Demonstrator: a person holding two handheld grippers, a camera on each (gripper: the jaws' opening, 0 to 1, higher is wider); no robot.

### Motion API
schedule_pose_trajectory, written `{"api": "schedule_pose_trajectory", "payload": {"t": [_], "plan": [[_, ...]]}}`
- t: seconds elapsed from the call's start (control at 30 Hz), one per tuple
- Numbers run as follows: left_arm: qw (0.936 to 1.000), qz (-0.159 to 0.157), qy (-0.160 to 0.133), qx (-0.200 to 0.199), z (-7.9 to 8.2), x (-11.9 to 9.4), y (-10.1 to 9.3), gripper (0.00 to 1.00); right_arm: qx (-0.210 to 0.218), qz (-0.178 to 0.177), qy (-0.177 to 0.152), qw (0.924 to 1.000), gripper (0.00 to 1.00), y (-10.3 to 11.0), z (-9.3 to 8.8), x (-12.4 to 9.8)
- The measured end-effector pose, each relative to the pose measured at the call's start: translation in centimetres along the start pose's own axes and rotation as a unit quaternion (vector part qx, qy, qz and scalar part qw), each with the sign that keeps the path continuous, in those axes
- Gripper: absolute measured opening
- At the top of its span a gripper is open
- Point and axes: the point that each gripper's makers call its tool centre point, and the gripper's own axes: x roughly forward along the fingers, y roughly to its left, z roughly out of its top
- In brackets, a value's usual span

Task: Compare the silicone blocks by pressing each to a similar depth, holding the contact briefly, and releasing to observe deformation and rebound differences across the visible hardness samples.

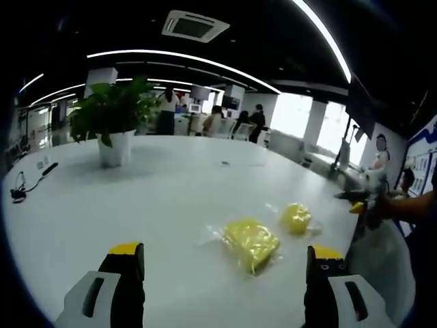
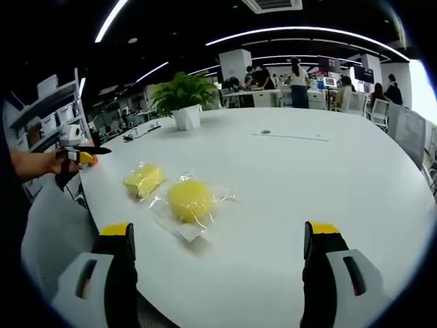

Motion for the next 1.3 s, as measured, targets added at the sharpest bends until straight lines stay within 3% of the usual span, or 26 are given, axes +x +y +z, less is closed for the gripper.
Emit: {"api": "schedule_pose_trajectory", "payload": {"t": [0.4,0.6,0.87,0.93,1.1,1.17,1.2,1.23,1.3], "plan": [[0.9998,-0.005,0.018,0.005,-1.0,-0.1,-0.5,1.00,0.006,0.000,-0.003,1.0000,0.96,-0.2,-0.2,0.1],[0.9998,-0.009,0.015,0.008,-0.6,0.0,-0.6,1.00,0.006,-0.003,-0.009,0.9999,0.96,0.0,-0.1,-0.2],[0.9986,-0.017,-0.009,-0.049,0.8,0.1,-0.6,1.00,0.001,-0.002,-0.007,1.0000,0.96,0.0,0.0,-0.3],[0.9973,-0.014,0.015,-0.071,0.4,0.4,0.1,1.00,0.000,-0.001,-0.008,1.0000,0.96,0.2,0.2,-0.2],[0.9940,-0.028,0.011,-0.105,1.1,1.1,0.2,1.00,-0.001,0.003,-0.009,1.0000,0.96,0.8,0.3,-0.1],[0.9911,-0.029,0.022,-0.128,0.9,1.7,0.3,1.00,-0.002,0.006,-0.008,1.0000,0.96,1.0,0.3,0.0],[0.9892,-0.025,0.028,-0.142,0.7,1.9,0.6,1.00,-0.002,0.007,-0.008,0.9999,0.96,1.2,0.3,-0.1],[0.9869,0.000,0.039,-0.157,0.2,2.2,1.7,1.00,-0.002,0.007,-0.008,0.9999,0.96,1.2,0.3,-0.1],[0.9876,0.001,0.040,-0.152,0.3,2.6,2.0,1.00,-0.003,0.007,-0.008,0.9999,0.96,1.3,0.3,-0.1]]}}
